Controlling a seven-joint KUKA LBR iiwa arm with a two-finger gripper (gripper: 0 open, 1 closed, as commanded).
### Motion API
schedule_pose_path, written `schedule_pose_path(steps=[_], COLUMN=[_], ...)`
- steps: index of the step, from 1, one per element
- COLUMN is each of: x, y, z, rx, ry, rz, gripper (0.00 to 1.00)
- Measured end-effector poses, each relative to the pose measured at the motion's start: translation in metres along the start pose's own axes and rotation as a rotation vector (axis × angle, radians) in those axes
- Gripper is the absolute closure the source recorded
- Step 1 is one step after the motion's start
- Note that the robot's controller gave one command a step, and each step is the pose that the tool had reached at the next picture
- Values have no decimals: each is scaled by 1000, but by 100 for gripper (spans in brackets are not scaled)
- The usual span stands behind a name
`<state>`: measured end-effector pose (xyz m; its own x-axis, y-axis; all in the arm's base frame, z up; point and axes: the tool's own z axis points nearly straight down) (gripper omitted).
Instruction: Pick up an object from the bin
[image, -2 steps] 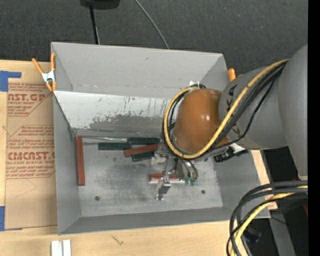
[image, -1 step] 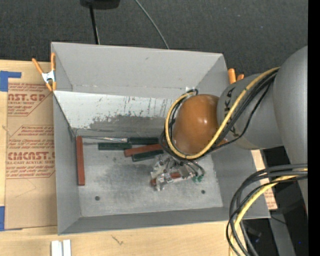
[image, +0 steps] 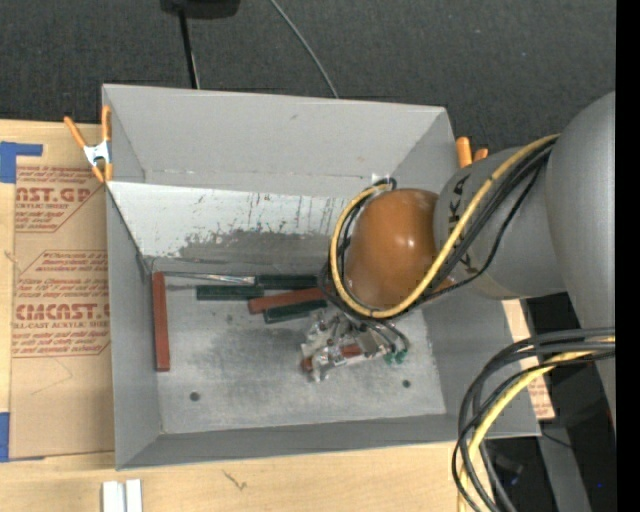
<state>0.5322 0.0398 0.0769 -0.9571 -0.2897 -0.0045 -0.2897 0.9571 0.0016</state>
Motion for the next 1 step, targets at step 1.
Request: schedule_pose_path(steps=[1], x=[3], y=[-12], z=[-198], rx=[0], ry=[5], rz=[-58], gripper=[100])
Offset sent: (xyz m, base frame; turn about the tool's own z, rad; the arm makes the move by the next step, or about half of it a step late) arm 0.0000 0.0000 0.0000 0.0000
